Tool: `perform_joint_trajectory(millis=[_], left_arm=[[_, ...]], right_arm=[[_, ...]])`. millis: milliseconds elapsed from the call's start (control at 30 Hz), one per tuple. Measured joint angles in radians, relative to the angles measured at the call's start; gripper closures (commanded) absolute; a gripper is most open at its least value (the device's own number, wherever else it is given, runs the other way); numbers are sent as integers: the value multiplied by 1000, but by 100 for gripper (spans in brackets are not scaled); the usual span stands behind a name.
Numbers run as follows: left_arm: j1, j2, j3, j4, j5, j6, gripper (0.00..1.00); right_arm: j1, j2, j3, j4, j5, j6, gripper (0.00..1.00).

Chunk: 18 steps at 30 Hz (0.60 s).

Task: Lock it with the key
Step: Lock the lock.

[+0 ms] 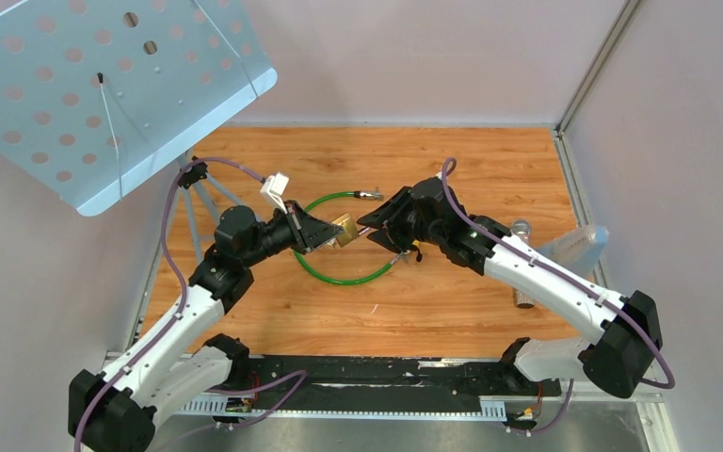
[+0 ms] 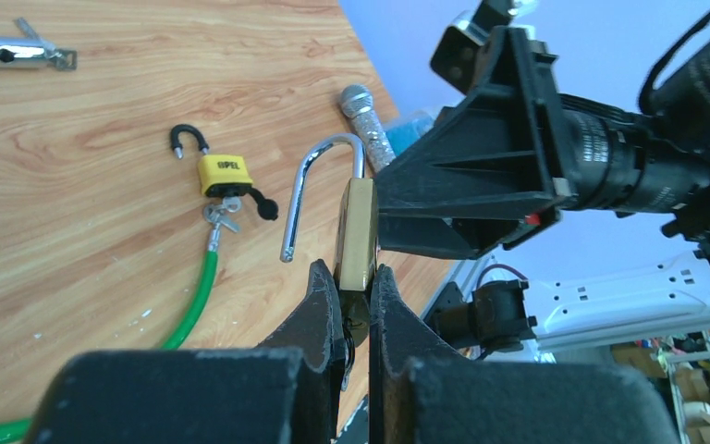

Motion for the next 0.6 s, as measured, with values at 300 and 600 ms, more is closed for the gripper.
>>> perform_joint_trajectory(millis=[300,600], left_arm=[[0,-28,-30,103,61,-25,100],[-1,-42,-46,80,72,-14,54]], right_arm=[[0,8,-20,13,32,54,70],[1,16,-34,83,33,82,100]])
